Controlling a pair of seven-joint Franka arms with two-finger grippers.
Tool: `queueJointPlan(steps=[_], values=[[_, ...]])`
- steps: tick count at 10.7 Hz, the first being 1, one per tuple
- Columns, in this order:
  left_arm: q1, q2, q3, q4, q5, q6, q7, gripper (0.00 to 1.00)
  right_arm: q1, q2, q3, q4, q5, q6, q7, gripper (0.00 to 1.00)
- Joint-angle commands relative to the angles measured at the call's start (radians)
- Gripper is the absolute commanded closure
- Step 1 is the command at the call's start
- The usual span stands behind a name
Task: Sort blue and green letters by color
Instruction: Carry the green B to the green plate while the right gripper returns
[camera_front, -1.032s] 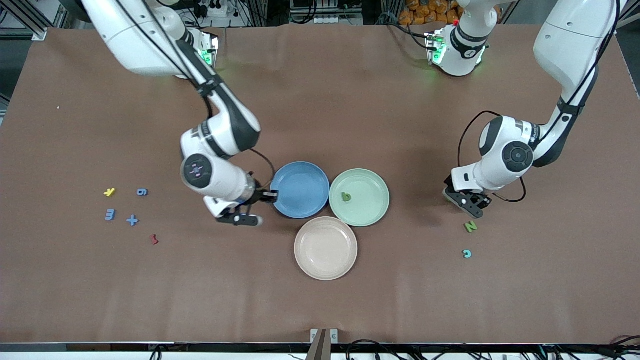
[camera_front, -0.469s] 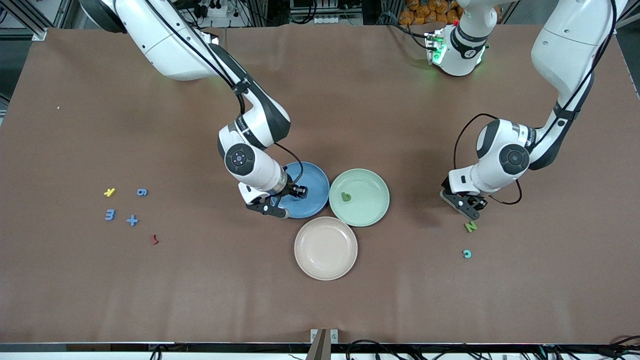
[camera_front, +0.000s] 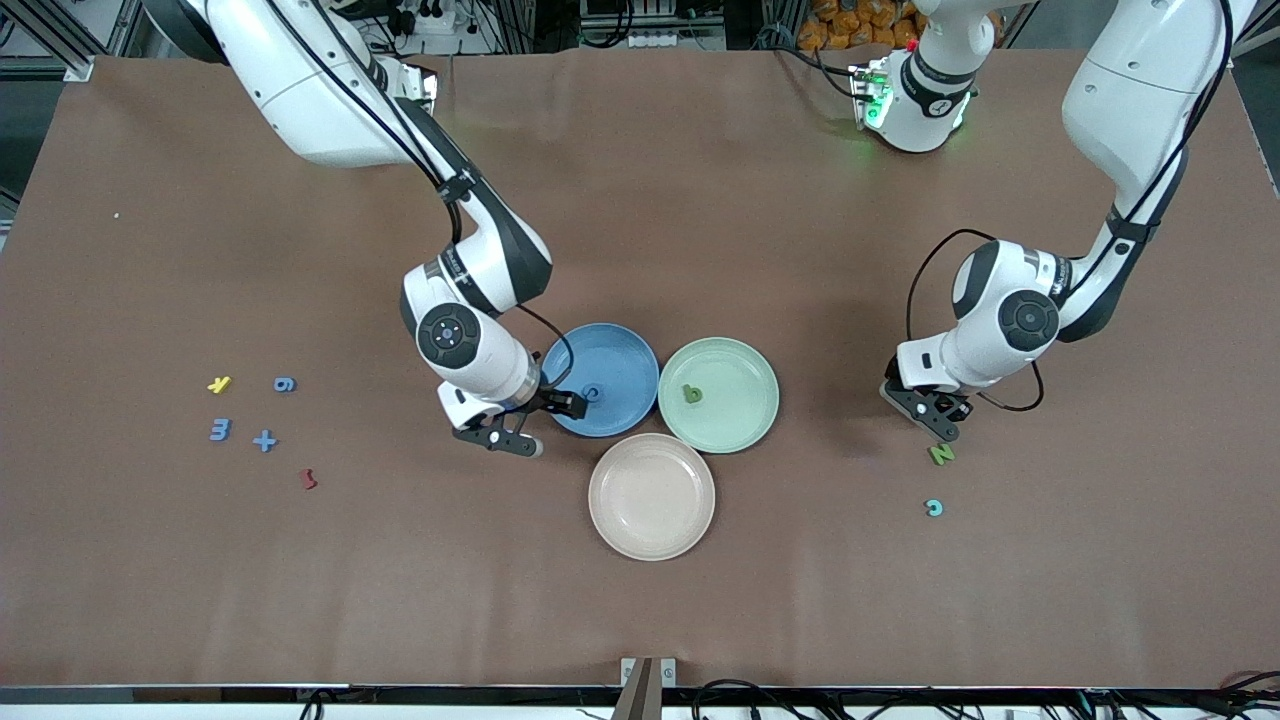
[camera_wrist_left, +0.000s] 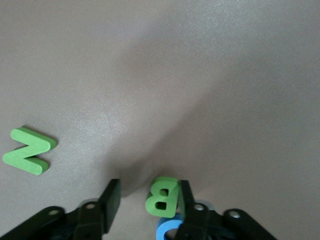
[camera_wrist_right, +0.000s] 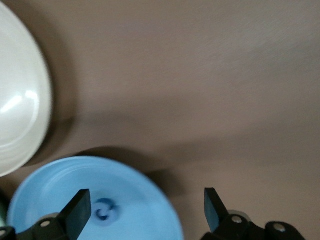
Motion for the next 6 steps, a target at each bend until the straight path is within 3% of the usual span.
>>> queueJointPlan(steps=[1, 2, 4, 6], values=[[0.0, 0.011, -0.002, 0.016, 0.023, 0.006, -0.005, 0.57, -0.081, -0.042, -0.022, -0.017, -0.065, -0.091, -0.174, 0.0], [-0.001, 0.011, 0.0, 0.019, 0.023, 0.006, -0.007, 0.62, -0.149, -0.042, -0.021, -0.017, -0.062, -0.108, -0.286, 0.0], [-0.021, 0.017, 0.003, 0.022, 0.023, 0.006, -0.02, 0.62, -0.259, -0.047, -0.019, -0.033, -0.06, -0.11, -0.464, 0.0], [-0.027, 0.019, 0.003, 0.033, 0.025, 0.004, -0.027, 0.72, -0.37, -0.035, -0.025, -0.048, -0.069, -0.088, -0.65, 0.0]])
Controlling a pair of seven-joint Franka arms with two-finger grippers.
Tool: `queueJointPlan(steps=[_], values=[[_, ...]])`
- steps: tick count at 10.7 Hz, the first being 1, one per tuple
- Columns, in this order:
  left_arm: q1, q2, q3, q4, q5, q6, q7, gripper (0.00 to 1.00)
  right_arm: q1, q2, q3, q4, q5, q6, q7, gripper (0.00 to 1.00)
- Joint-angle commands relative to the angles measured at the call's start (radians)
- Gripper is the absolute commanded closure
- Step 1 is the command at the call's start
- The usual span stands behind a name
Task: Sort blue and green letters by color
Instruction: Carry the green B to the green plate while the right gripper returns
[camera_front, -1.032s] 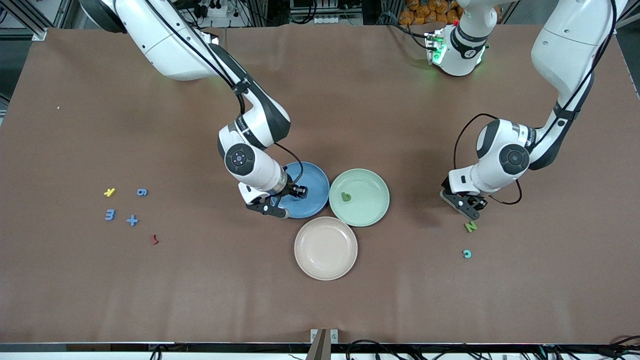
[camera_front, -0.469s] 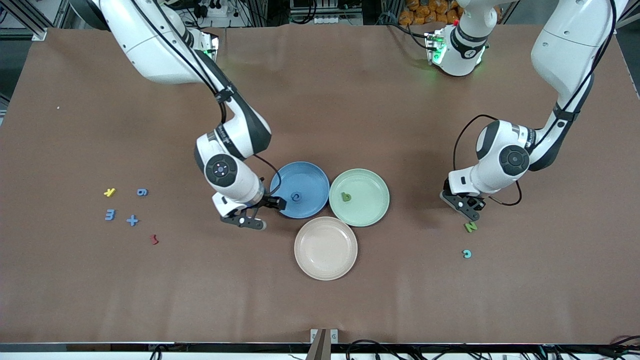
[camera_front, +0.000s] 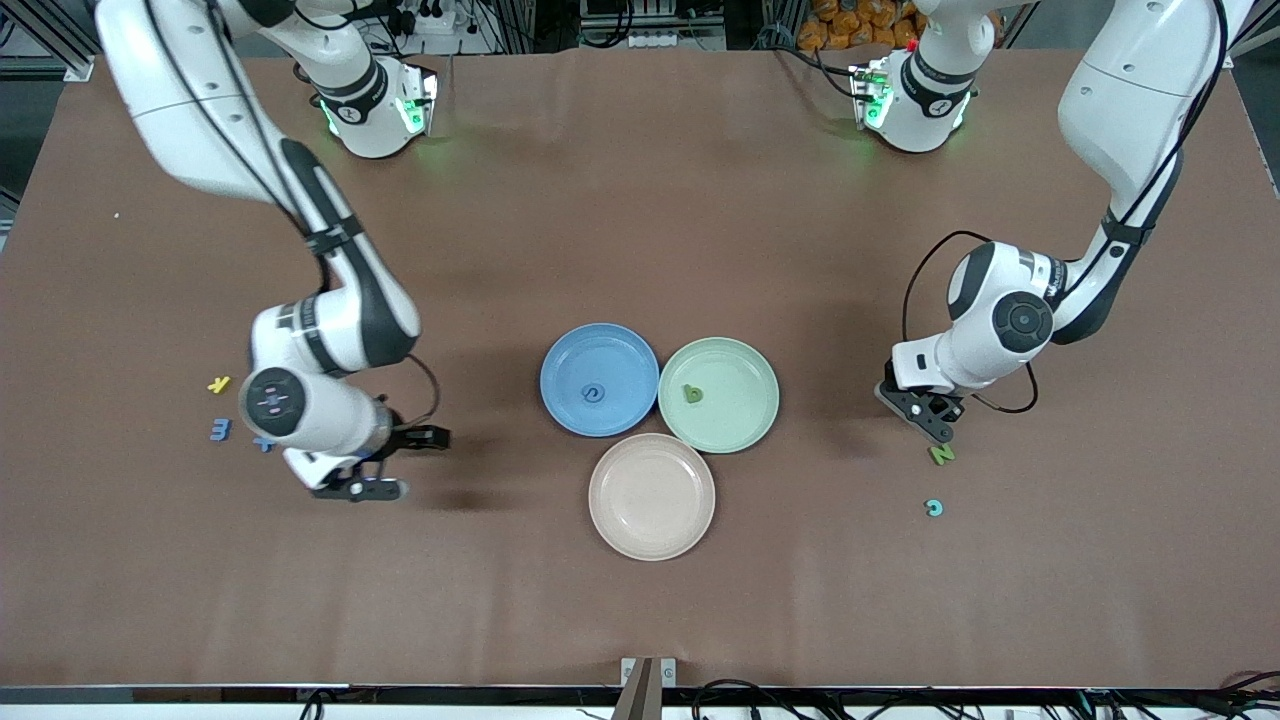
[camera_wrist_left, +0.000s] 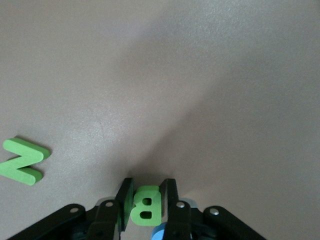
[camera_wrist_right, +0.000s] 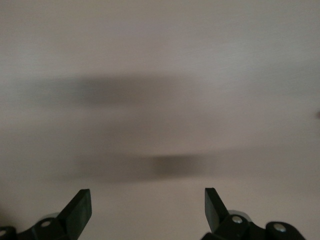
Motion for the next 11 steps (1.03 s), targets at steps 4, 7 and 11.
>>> queueJointPlan(steps=[4, 7, 11], values=[[-0.002, 0.016, 0.003, 0.042, 0.02, 0.004, -0.028, 1.0, -0.268, -0.01, 0.016, -0.038, -0.182, 0.033, -0.534, 0.0], [-0.018, -0.005, -0.009, 0.08, 0.008, -0.01, -0.083, 1.0, -0.349, 0.006, 0.016, -0.044, -0.182, 0.108, -0.885, 0.0], [-0.193, 0.005, -0.104, 0.261, -0.026, -0.163, -0.489, 1.0, -0.387, 0.012, 0.017, -0.157, -0.181, 0.3, -1.204, 0.0]])
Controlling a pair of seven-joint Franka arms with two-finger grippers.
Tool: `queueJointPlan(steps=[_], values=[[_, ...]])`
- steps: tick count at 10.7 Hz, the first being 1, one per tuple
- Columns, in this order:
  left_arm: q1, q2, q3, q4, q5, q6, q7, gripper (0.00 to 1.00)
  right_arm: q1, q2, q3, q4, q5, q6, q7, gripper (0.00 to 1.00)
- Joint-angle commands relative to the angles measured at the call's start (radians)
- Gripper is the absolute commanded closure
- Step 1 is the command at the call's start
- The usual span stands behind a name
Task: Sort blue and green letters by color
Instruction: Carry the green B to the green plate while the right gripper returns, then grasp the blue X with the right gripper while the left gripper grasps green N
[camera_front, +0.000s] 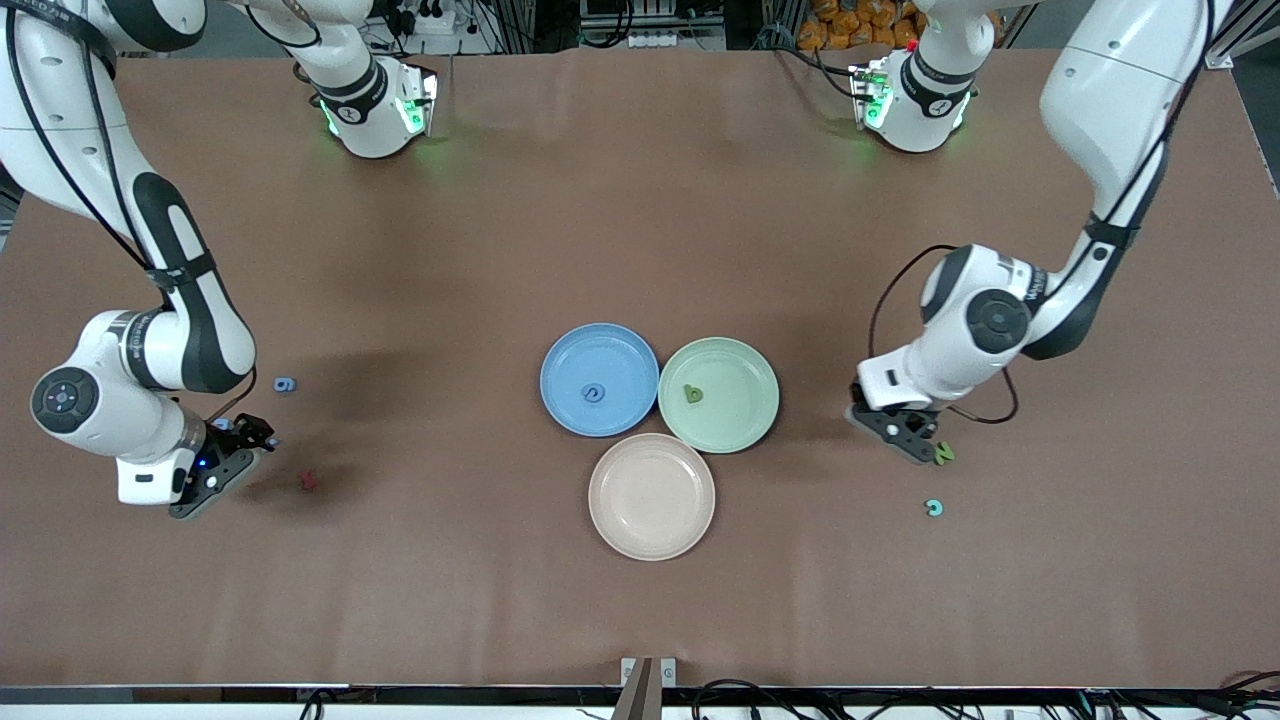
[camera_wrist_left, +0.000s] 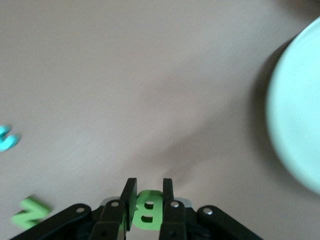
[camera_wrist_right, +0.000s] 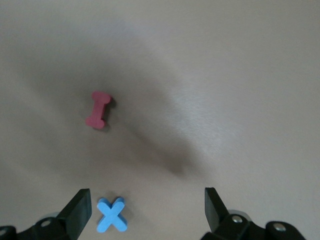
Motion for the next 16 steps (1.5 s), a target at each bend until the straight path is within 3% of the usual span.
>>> queueJointPlan(steps=[1, 2, 3, 4, 5, 8, 13, 16], values=[[-0.201, 0.003, -0.017, 0.124, -0.033, -0.092, -0.343, 1.0, -0.032, -0.02, 0.024, -0.115, -0.016, 0.074, -0.118, 0.0], [-0.264, 0.015, -0.014, 0.147, -0.03, -0.092, -0.478, 0.92, -0.049, -0.027, 0.03, -0.138, -0.016, 0.073, -0.131, 0.0], [-0.31, 0.024, -0.011, 0.167, -0.025, -0.092, -0.577, 0.75, -0.053, -0.03, 0.031, -0.142, -0.015, 0.07, -0.154, 0.0], [-0.326, 0.026, -0.004, 0.168, -0.016, -0.092, -0.61, 0.25, -0.056, -0.036, 0.03, -0.151, -0.013, 0.062, -0.157, 0.0], [-0.315, 0.025, -0.004, 0.163, -0.01, -0.093, -0.608, 0.0, -0.056, -0.051, 0.03, -0.169, -0.011, 0.064, -0.158, 0.0], [-0.234, 0.003, 0.052, 0.157, 0.001, -0.134, -0.558, 0.0, -0.058, -0.06, 0.03, -0.182, -0.011, 0.064, -0.159, 0.0], [0.111, 0.024, 0.052, 0.146, 0.013, -0.162, -0.063, 0.0, -0.059, -0.045, 0.03, -0.18, -0.008, 0.076, -0.159, 0.0], [0.146, 0.076, 0.054, 0.146, 0.012, -0.147, -0.056, 0.04, -0.059, -0.043, 0.03, -0.18, -0.007, 0.087, -0.158, 0.0]])
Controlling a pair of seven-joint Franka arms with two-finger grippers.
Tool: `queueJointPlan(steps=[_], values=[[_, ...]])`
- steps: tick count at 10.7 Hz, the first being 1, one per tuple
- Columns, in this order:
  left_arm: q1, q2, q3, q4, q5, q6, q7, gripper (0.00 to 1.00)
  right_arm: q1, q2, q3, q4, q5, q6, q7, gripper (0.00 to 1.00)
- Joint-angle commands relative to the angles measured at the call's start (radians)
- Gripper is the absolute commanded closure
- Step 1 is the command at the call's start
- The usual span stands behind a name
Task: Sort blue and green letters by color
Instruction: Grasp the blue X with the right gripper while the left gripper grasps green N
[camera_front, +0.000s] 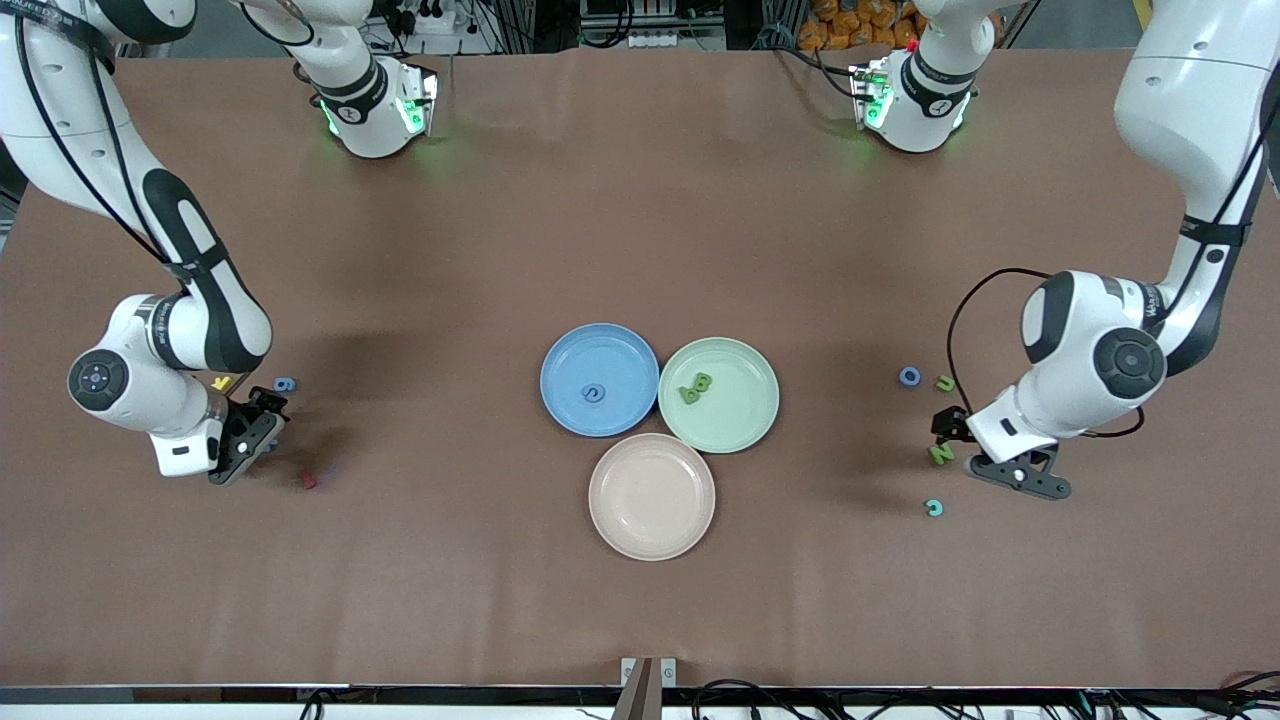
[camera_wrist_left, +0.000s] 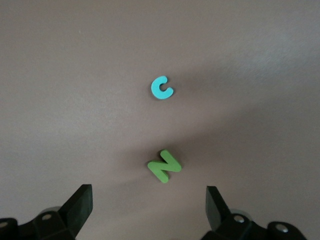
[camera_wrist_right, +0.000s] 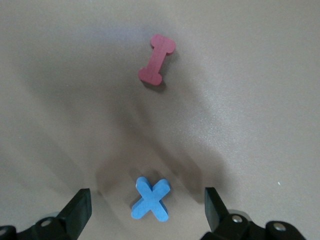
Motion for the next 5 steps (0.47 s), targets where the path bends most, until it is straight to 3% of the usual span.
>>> queueJointPlan(steps=[1, 2, 4, 5], values=[[0.031, 0.065, -0.015, 0.002, 0.008, 0.044, -0.021, 0.13, -0.025, -0.02, 0.02, -0.028, -0.007, 0.018, -0.013, 0.0], [0.045, 0.084, -0.015, 0.002, 0.002, 0.051, -0.097, 0.14, -0.025, -0.02, 0.02, -0.028, -0.007, 0.02, -0.012, 0.1], [0.036, 0.09, -0.015, -0.003, 0.011, 0.051, -0.272, 0.19, -0.026, -0.018, 0.02, -0.028, -0.007, 0.02, -0.013, 0.69], [0.033, 0.093, -0.013, -0.003, 0.011, 0.049, -0.332, 0.25, -0.028, -0.017, 0.02, -0.028, -0.007, 0.02, -0.013, 0.84]])
